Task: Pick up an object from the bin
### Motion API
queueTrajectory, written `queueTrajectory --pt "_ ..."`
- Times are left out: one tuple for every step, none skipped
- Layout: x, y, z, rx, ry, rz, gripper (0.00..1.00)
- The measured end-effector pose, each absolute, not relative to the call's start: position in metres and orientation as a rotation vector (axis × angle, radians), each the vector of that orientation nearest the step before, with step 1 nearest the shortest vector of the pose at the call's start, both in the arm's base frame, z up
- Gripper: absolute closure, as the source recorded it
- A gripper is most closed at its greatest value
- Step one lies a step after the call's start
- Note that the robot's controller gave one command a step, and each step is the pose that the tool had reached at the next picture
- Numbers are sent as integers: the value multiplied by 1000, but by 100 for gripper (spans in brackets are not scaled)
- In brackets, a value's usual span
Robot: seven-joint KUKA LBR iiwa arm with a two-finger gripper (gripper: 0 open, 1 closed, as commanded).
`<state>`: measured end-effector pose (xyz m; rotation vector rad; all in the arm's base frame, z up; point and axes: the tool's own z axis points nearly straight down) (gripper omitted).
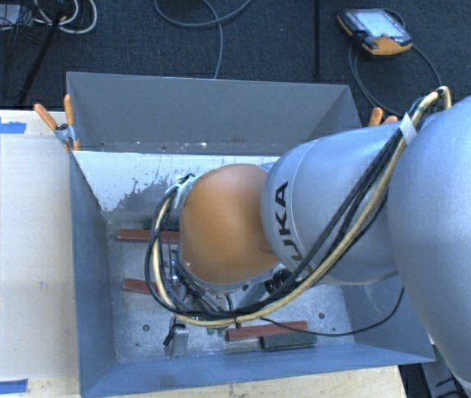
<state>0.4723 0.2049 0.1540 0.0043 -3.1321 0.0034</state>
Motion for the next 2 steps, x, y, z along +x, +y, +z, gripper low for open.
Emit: queueTrajectory --pt "474 204 158 -2 -3139 1 0" --pt "536 209 121 -20 -3145 -3 0"
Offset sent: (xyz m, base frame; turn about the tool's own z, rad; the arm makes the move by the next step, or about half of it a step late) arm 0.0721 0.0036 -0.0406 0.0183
